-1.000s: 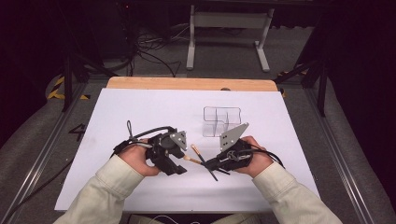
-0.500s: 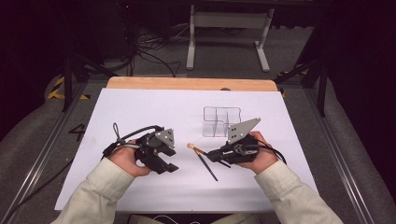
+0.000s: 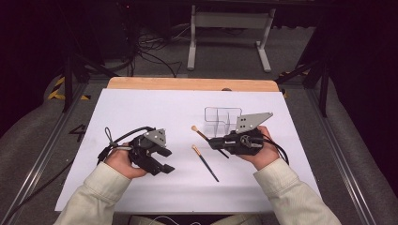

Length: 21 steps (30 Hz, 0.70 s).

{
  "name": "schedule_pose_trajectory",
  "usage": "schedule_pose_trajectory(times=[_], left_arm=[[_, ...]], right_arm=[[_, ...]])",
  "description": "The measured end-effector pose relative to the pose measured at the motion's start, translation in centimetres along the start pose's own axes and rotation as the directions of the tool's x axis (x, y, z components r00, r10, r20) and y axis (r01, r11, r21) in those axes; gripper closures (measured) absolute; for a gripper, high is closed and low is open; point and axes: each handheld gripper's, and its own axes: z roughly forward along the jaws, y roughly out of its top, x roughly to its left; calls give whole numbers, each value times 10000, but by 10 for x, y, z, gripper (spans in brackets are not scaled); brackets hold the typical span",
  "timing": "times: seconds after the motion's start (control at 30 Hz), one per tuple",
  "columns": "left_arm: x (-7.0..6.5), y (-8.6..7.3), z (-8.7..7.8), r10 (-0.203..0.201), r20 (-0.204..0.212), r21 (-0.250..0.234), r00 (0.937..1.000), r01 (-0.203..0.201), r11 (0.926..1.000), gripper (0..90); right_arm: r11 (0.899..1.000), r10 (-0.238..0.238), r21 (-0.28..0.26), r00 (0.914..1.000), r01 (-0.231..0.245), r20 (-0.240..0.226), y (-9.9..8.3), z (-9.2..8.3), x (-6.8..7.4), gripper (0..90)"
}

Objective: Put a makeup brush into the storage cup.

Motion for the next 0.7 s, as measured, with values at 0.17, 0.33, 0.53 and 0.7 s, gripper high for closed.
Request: schedule_pose_trajectory(times=[0.17, 0.33, 0.53, 0.7], left_arm=[[2, -6, 1, -154, -105, -232, 9998, 152, 9996, 333], [3, -11, 2, -295, -232, -477, 9993, 283, 9985, 244], [2, -16, 6, -448, -625, -816, 9970, 396, 9959, 150], [3, -20, 5, -545, -756, -998, 9956, 469, 9939, 121]], right_arm=[[9980, 257, -593, 9986, -229, 460, 1, -5, -5, 840], [9959, 333, -863, 9965, -267, 761, 1, -7, -8, 840], [9887, 503, -1466, 9906, -314, 1272, 2, -11, -12, 840], [9806, 614, -1940, 9850, -293, 1614, 4, -12, -15, 840]])
